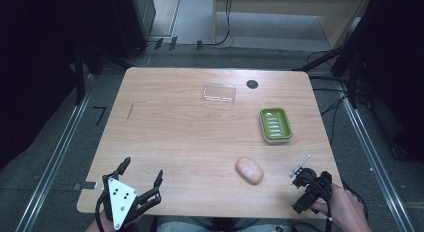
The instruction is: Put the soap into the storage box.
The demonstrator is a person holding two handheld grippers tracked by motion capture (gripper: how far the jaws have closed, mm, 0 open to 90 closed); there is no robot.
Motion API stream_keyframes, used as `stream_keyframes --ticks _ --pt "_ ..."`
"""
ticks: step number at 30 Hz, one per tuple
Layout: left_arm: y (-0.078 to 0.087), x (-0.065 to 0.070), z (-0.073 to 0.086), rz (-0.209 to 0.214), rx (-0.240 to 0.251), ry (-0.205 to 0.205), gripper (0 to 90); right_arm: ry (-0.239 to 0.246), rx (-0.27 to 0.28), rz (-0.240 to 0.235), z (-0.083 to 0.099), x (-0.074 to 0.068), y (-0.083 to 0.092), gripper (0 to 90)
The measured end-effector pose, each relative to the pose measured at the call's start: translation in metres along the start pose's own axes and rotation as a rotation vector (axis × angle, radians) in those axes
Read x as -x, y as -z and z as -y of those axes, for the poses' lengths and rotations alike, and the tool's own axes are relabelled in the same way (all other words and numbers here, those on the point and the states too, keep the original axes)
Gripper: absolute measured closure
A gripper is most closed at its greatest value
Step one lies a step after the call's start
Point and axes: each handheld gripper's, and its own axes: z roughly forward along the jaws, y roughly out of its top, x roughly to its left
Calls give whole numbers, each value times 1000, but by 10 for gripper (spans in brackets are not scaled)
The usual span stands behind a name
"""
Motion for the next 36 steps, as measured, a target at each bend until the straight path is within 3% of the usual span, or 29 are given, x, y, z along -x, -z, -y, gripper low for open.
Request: stream_keyframes --ticks 20,36 --pt "1 7 0 17 -4 -92 138 62 18 32 -29 -21 11 0" --pt "-2 9 0 28 4 -99 139 131 47 20 -66 -40 22 0"
